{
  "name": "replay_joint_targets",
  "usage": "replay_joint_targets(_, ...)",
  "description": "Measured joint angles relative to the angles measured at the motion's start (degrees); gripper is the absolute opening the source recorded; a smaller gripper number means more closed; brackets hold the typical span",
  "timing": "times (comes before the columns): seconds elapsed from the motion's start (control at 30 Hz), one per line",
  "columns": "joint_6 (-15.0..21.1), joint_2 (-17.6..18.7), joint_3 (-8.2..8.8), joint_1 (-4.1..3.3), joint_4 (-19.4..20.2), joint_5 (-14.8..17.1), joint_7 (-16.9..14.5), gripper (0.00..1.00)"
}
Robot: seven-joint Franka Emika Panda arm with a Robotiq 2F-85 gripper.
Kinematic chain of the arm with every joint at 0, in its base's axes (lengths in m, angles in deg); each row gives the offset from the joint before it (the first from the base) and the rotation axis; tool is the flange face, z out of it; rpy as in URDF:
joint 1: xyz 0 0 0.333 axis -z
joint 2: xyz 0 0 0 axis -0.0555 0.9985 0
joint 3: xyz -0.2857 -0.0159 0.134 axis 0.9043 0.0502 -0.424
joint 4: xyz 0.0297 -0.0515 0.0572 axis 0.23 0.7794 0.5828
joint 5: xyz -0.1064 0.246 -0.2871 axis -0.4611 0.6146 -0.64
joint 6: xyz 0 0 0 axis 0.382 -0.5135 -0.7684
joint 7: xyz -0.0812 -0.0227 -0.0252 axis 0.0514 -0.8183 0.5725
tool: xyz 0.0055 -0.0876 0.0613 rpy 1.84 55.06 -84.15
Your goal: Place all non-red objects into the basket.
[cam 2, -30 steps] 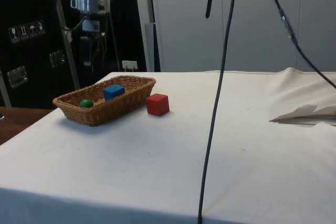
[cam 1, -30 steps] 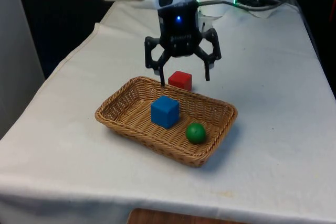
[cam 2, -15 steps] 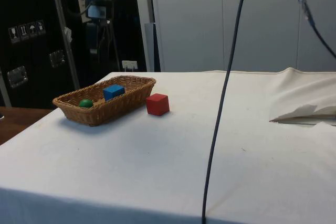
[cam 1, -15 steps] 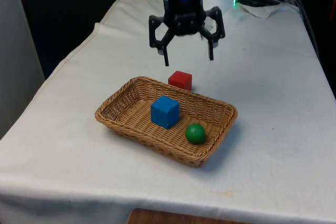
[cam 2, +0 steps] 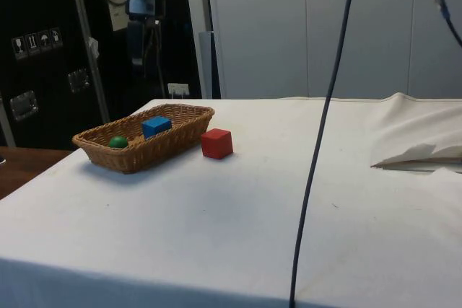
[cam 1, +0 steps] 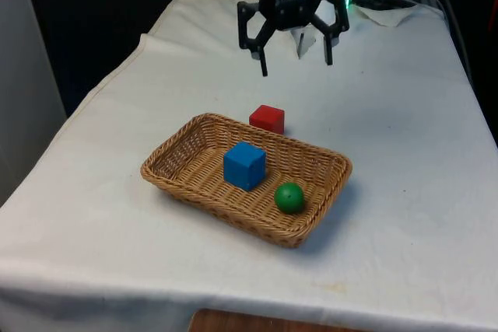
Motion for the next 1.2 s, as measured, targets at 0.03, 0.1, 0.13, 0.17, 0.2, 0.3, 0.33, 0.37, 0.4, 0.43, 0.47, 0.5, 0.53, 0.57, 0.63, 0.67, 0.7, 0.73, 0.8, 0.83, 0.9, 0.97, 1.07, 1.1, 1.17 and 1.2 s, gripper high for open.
replay_joint_targets(0.03, 0.0, -0.5, -0.06, -0.11, 0.5, -0.1, 0.0, 1.0)
replay_joint_targets(0.1, 0.1, -1.5, -0.17, -0.34, 1.6, -0.2, 0.0, 1.0)
replay_joint_targets(0.13, 0.1, -2.0, -0.23, -0.46, 2.1, -0.2, 0.0, 1.0)
replay_joint_targets(0.17, 0.1, -2.5, -0.29, -0.52, 2.6, -0.3, 0.1, 1.0)
replay_joint_targets(0.2, 0.1, -3.1, -0.4, -0.57, 3.2, -0.5, 0.1, 1.0)
replay_joint_targets(0.3, 0.1, -4.2, -0.52, -0.74, 4.2, -0.6, 0.2, 1.0)
replay_joint_targets(0.33, 0.0, -5.4, -0.63, -0.92, 5.3, -1.0, 0.4, 1.0)
replay_joint_targets(0.37, 0.0, -6.0, -0.69, -0.97, 5.8, -1.3, 0.6, 1.0)
replay_joint_targets(0.4, 0.0, -6.6, -0.8, -1.03, 6.4, -1.5, 0.7, 1.0)
replay_joint_targets(0.43, 0.0, -7.2, -0.92, -1.09, 7.0, -1.8, 0.9, 1.0)
replay_joint_targets(0.47, 0.0, -7.8, -1.03, -1.09, 7.6, -2.0, 1.0, 1.0)
replay_joint_targets(0.5, 0.0, -8.4, -1.15, -1.09, 8.3, -2.3, 1.1, 1.0)
replay_joint_targets(0.53, 0.0, -9.6, -1.38, -1.15, 9.5, -2.6, 1.5, 1.0)
replay_joint_targets(0.57, 0.0, -9.6, -1.38, -1.15, 9.5, -2.6, 1.5, 1.0)
replay_joint_targets(0.63, 0.0, -9.6, -1.38, -1.15, 9.5, -2.6, 1.5, 1.0)
replay_joint_targets(0.67, 0.2, -10.6, -1.6, -1.15, 10.7, -2.8, 1.9, 1.0)
replay_joint_targets(0.7, 0.2, -11.0, -1.72, -1.15, 11.1, -2.8, 2.1, 1.0)
replay_joint_targets(0.73, 0.3, -11.3, -1.78, -1.15, 11.6, -2.8, 2.2, 1.0)
replay_joint_targets(0.8, 0.4, -11.9, -1.89, -1.15, 12.3, -2.8, 2.6, 1.0)
replay_joint_targets(0.83, 0.6, -12.3, -1.89, -1.15, 12.9, -2.8, 2.9, 1.0)
replay_joint_targets(0.9, 0.7, -12.5, -1.89, -1.15, 13.1, -2.8, 3.2, 1.0)
replay_joint_targets(0.97, 0.9, -12.7, -1.89, -1.15, 13.5, -2.8, 3.6, 1.0)
replay_joint_targets(1.07, 1.0, -13.0, -1.89, -1.15, 14.0, -2.8, 4.6, 1.0)
replay_joint_targets(1.1, 1.0, -13.1, -1.89, -1.15, 14.1, -2.8, 4.8, 1.0)
replay_joint_targets(1.17, 1.0, -13.2, -1.89, -1.15, 14.2, -2.8, 5.0, 1.0)
replay_joint_targets(1.2, 1.0, -13.3, -1.89, -1.15, 14.4, -2.8, 5.3, 1.0)
